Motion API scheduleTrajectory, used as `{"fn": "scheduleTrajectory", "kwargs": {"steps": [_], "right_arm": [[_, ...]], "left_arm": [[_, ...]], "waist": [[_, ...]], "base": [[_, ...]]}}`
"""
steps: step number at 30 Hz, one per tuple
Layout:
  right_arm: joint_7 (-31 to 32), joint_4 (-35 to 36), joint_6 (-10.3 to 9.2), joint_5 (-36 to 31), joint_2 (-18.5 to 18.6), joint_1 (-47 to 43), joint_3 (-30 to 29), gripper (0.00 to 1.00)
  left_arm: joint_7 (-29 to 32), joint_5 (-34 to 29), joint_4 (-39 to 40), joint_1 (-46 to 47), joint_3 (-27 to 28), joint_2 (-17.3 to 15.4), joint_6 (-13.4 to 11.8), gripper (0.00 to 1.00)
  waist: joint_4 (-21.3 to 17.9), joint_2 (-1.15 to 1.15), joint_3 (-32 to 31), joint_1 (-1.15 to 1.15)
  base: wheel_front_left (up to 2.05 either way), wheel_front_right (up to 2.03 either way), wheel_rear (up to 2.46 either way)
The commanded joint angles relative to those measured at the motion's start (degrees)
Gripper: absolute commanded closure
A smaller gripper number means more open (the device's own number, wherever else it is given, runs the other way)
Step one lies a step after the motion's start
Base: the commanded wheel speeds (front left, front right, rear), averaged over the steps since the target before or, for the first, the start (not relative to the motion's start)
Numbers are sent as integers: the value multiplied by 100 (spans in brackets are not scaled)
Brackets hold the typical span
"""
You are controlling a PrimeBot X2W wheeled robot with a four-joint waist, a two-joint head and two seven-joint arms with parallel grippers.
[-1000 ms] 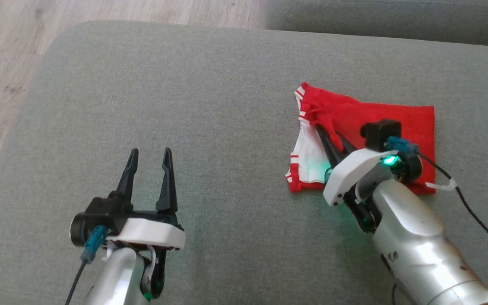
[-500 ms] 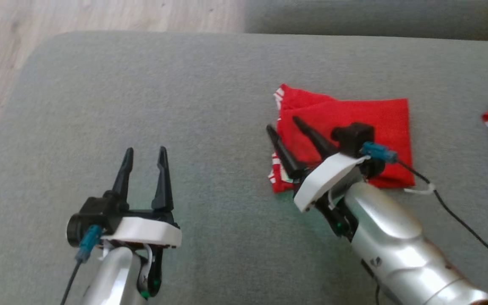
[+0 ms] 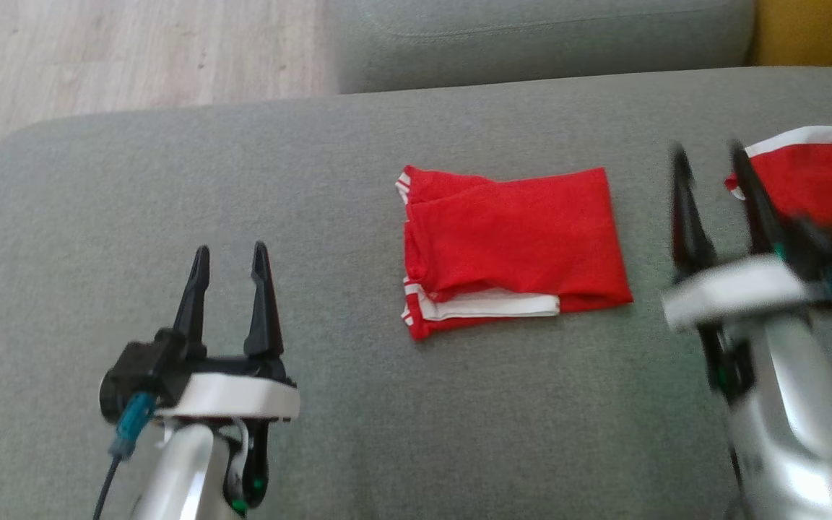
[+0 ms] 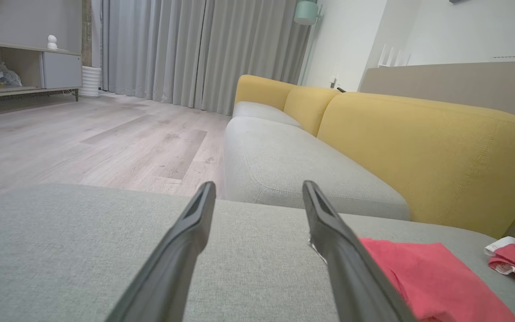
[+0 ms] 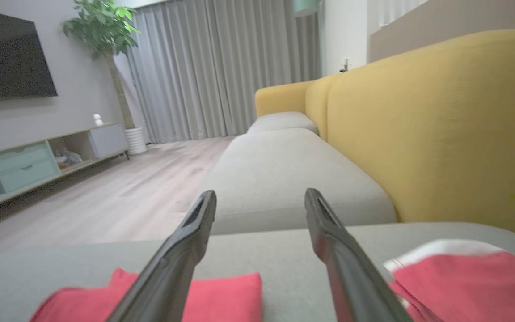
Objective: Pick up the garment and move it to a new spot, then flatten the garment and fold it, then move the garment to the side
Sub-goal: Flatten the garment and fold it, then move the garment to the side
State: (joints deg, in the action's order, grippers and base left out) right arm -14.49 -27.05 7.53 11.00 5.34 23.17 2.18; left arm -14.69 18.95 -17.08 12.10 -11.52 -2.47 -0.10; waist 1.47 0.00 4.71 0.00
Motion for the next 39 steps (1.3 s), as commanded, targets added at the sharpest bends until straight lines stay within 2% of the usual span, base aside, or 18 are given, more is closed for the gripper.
{"fn": "scheduleTrajectory", "kwargs": {"steps": [1, 5, 10, 20, 27, 34, 39], "right_arm": [[-50, 417, -4, -179, -116, -247, -29, 0], [-50, 861, -4, -405, -199, -982, -244, 0], [-51, 1062, -4, -481, -238, -1381, -266, 0], [-47, 1048, -4, -342, -245, -1317, -209, 0], [503, 397, -4, -229, -246, -575, -217, 0], [1115, -769, -4, 46, -246, 337, -276, 0], [1507, -1630, -4, 192, -246, 699, -103, 0]], "left_arm": [[-30, 16, 214, 48, 214, -41, -57, 0], [-30, -54, 146, -109, 311, -41, -73, 0], [-30, -109, 91, -227, 371, -41, -60, 0], [-30, -111, 133, -68, 295, -41, -28, 0], [-30, -71, 84, 155, 80, -41, -8, 0], [-30, -27, 27, 374, -94, -41, -6, 0], [-30, 0, -2, 453, -135, -41, -23, 0]], "waist": [[-77, 0, -46, 0], [-163, 0, -92, 0], [-208, 0, -89, 0], [-119, 0, 142, 0], [116, 0, 607, 0], [437, 0, 967, 0], [597, 0, 1019, 0]], "base": [[0, 0, 0], [0, 0, 0], [0, 0, 0], [0, 0, 0], [0, 0, 0], [0, 0, 0], [0, 0, 0]]}}
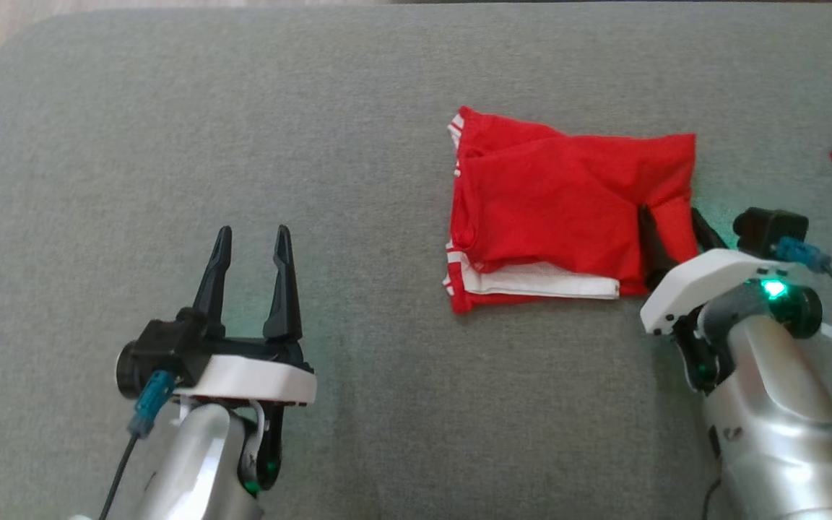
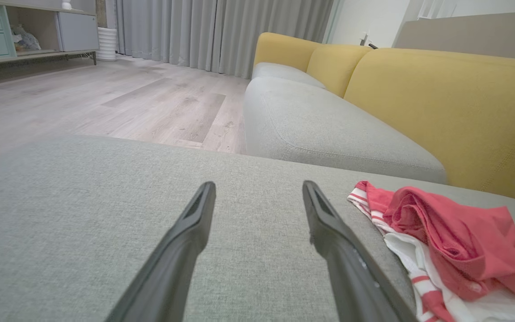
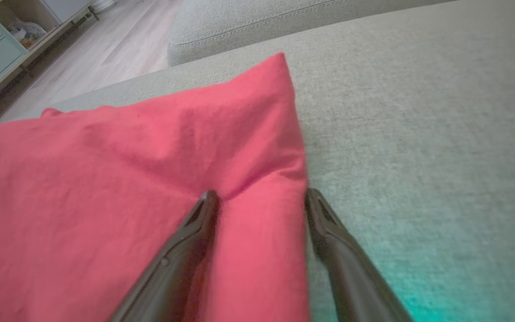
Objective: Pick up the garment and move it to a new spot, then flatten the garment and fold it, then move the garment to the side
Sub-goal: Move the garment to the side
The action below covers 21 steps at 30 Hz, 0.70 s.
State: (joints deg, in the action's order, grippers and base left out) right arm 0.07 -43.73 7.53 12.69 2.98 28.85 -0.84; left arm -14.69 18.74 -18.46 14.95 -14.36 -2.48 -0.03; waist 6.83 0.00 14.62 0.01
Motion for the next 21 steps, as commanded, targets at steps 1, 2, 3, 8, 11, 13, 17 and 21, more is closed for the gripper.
{"fn": "scheduleTrajectory", "kwargs": {"steps": [1, 2, 3, 8, 11, 13, 17, 21], "right_arm": [[95, -103, -4, 17, -10, 172, 228, 0], [126, -235, -4, -18, -10, 210, 250, 0], [146, -355, -4, -41, -10, 241, 271, 0], [-81, -710, -4, -120, -10, 360, 361, 100], [-276, -764, -4, -190, -6, 407, 415, 100], [-490, -776, -4, -312, 42, 443, 497, 100], [-831, -701, -4, -567, 192, 455, 705, 100], [-978, -496, -4, -783, 437, 382, 946, 100]], "left_arm": [[-30, 24, 134, 169, 145, -40, -35, 0], [-30, 26, 131, 172, 142, -40, -38, 0], [-30, 29, 128, 174, 139, -40, -39, 0], [-30, 30, 102, 170, 145, -40, -62, 0], [-30, 16, 95, 149, 151, -40, -62, 0], [-30, 2, 86, 126, 149, -40, -54, 0], [-30, -16, 69, 65, 152, -40, -35, 0], [-30, 3, 70, 2, 96, -40, -28, 0]], "waist": [[77, 0, 29, -1], [90, 0, 30, -1], [100, 0, 26, -1], [62, 0, -65, -1], [1, 0, -131, -1], [-65, 0, -219, -1], [-238, 0, -427, -1], [-432, 0, -638, -1]], "base": [[0, 0, 0], [0, 0, 0], [0, 0, 0], [0, 0, 0], [0, 0, 0], [0, 0, 0], [0, 0, 0], [0, 0, 0]]}}
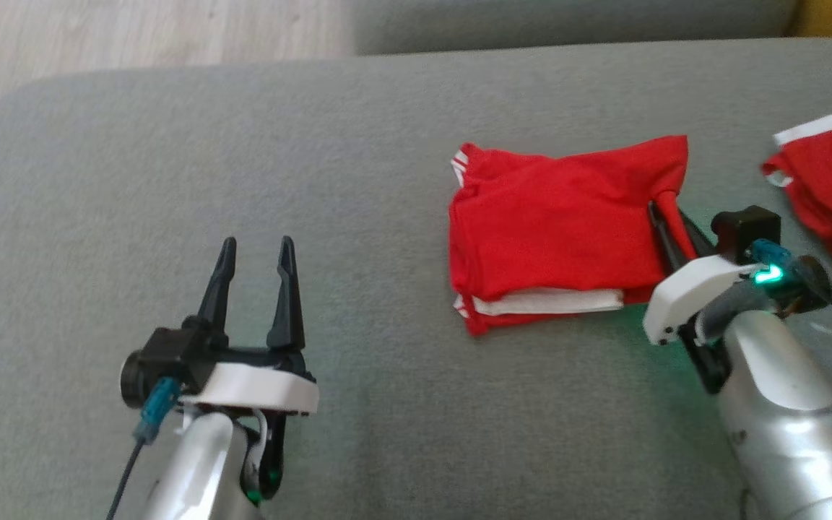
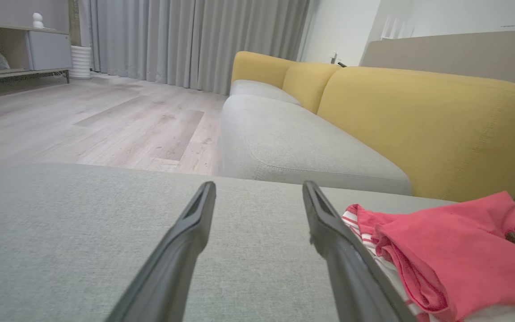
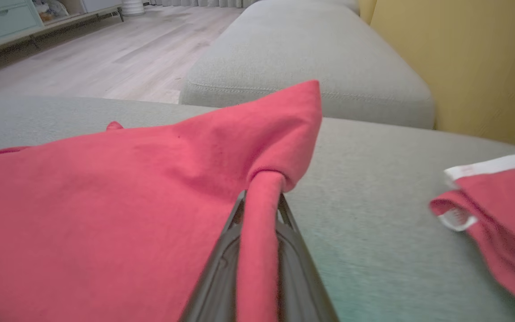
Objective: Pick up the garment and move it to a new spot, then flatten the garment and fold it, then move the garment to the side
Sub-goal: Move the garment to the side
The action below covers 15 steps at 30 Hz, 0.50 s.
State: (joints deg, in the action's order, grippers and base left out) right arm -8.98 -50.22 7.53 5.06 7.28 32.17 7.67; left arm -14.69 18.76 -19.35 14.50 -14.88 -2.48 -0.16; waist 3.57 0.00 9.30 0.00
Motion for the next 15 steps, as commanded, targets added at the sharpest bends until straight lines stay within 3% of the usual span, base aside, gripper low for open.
{"fn": "scheduleTrajectory", "kwargs": {"steps": [1, 6, 15], "right_arm": [[-78, 230, -4, -67, 86, 21, 168, 100], [128, 740, -4, -218, 661, -78, 626, 100], [770, 1434, -4, -170, 2432, 305, 795, 100]], "left_arm": [[-30, 11, 159, 30, 128, -40, -18, 0], [-30, 36, 181, -21, 29, -40, -42, 0], [-30, -56, 206, 156, 4, -40, -14, 0]], "waist": [[-156, 0, -152, 0], [-398, 0, -231, 0], [-518, 0, 279, 0]], "base": [[0, 0, 0], [0, 0, 0], [0, 0, 0]]}}
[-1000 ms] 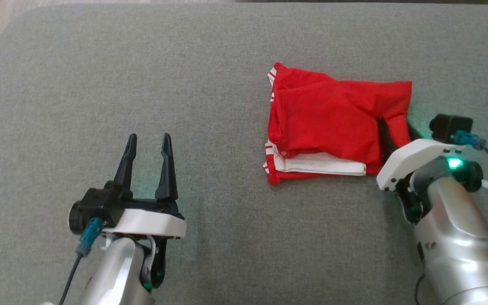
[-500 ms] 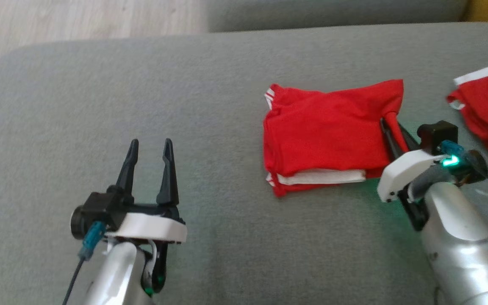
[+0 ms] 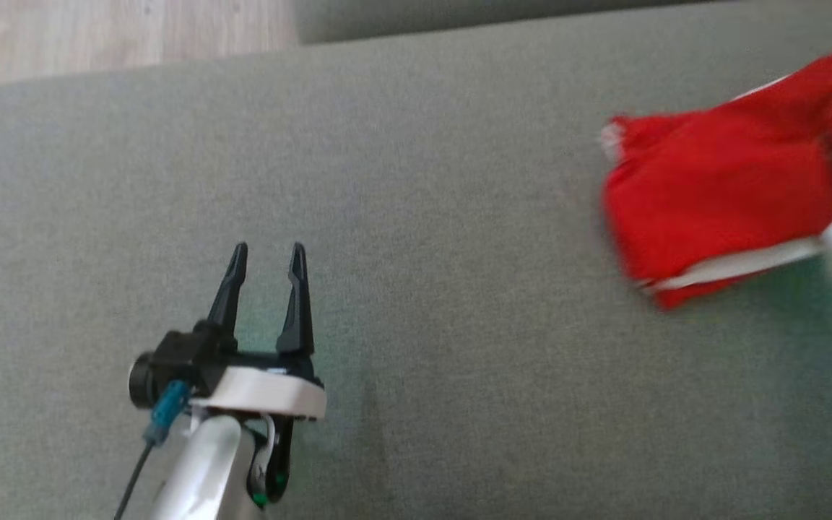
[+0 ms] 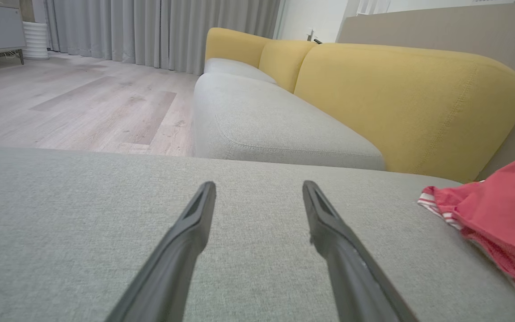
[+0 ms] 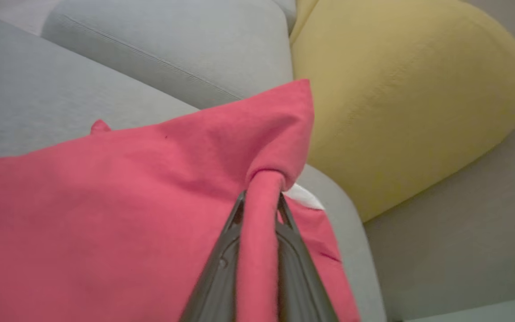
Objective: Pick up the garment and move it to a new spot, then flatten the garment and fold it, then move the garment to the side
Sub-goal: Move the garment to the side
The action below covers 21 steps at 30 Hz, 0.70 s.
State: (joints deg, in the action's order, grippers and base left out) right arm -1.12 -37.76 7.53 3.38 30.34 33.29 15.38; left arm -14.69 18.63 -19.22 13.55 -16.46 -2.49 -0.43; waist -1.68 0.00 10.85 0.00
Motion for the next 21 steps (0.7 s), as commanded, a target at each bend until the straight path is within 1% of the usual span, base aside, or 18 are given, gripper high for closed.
{"fn": "scheduleTrajectory", "kwargs": {"steps": [1, 2, 4, 7, 10, 14, 21], "right_arm": [[43, 181, -4, 7, 299, 248, -37, 100], [104, 135, -4, -1, 585, 377, -184, 100], [152, 11, -4, -70, 866, 506, -302, 100], [193, -271, -4, -144, 1158, 694, -487, 100], [222, -573, -4, -331, 1371, 857, -660, 100], [192, -954, -4, -607, 1530, 1006, -905, 100], [70, -1274, -4, -887, 1429, 1146, -1192, 100]], "left_arm": [[-30, -51, 199, 296, 162, -39, 20, 0], [-30, -66, 206, 385, 184, -39, 32, 0], [-30, -84, 195, 472, 190, -39, 52, 0], [-30, -87, 186, 587, 175, -39, 81, 0], [-30, -74, 179, 663, 220, -39, 76, 0], [-30, -92, 182, 729, 299, -39, 105, 0], [-30, -135, 175, 738, 373, -39, 129, 0]], "waist": [[23, 0, 218, 0], [52, 0, 387, 0], [104, 0, 553, 0], [204, 0, 750, 0], [278, 0, 896, 0], [355, 0, 1020, 0], [351, 0, 1069, 0]], "base": [[0, 0, 0], [0, 0, 0], [0, 0, 0], [0, 0, 0], [0, 0, 0], [0, 0, 0], [0, 0, 0]]}}
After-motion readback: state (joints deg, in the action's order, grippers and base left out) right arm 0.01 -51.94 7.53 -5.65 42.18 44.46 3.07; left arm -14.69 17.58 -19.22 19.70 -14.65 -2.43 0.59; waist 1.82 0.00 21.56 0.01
